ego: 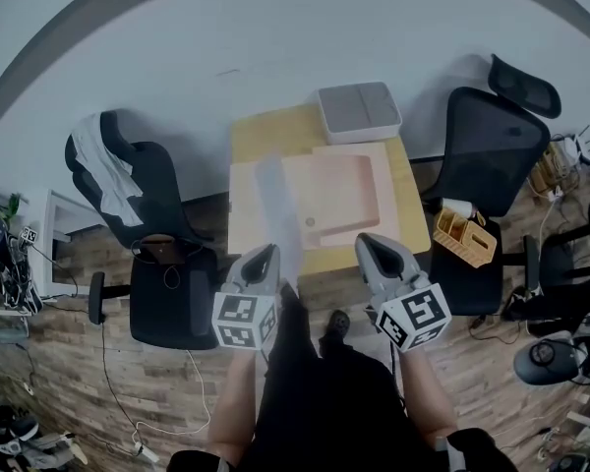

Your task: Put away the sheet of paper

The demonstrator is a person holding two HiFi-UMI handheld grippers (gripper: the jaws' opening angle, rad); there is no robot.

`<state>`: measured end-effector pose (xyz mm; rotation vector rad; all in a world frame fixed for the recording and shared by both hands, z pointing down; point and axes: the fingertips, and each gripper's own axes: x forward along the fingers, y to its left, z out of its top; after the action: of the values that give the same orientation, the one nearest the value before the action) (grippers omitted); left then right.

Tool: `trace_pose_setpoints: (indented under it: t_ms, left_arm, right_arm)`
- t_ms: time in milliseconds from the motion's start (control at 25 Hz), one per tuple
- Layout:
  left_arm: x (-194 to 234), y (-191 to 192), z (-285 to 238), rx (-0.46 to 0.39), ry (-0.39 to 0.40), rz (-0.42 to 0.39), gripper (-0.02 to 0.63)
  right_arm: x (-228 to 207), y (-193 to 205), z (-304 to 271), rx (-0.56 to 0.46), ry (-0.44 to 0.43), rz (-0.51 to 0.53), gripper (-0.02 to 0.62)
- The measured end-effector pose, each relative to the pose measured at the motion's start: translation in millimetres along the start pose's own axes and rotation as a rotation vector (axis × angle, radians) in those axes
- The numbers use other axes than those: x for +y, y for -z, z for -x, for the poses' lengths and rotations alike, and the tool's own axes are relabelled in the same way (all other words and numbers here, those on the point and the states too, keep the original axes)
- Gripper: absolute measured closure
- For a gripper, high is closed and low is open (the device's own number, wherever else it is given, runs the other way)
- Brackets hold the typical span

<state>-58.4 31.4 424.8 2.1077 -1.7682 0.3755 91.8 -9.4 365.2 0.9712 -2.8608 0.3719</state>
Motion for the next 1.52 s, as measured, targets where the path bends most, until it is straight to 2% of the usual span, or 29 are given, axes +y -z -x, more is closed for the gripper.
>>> trace_pose_setpoints:
  t_ms: [160,480,800,1160,1520]
  left_arm:
    - [4.2,4.5,-19.7,0.035,0.058,-0.004,0.597]
    - [24.3,2.6,-62.9,0.091,0.173,-0.014,0.597]
    - [48.7,18.9,-104.2,0.156,0.267,-0.002,0.597]
    - [78.7,62.0,-148.8,0.266,0.32,-0.001,0.597]
    - [109.4,83.5,-169.2,0.33,0.319,-0.023,0.597]
  right_arm:
    - [-3.9,-2.7,-16.1,0.004,0.023,0.003,0.595]
    - [-20.4,-34.5,-67.3,-0.019,0.086,0.028,0.595]
    - [-28.5,-33.3,-105.8,0.009,0.155,0.029,0.595]
    - [-40.3,-24.4,-125.4,0.038,0.255,0.016,0.595]
    - [-39.6,-12.4,-140.6,0.056,0.314,-0.006,0.595]
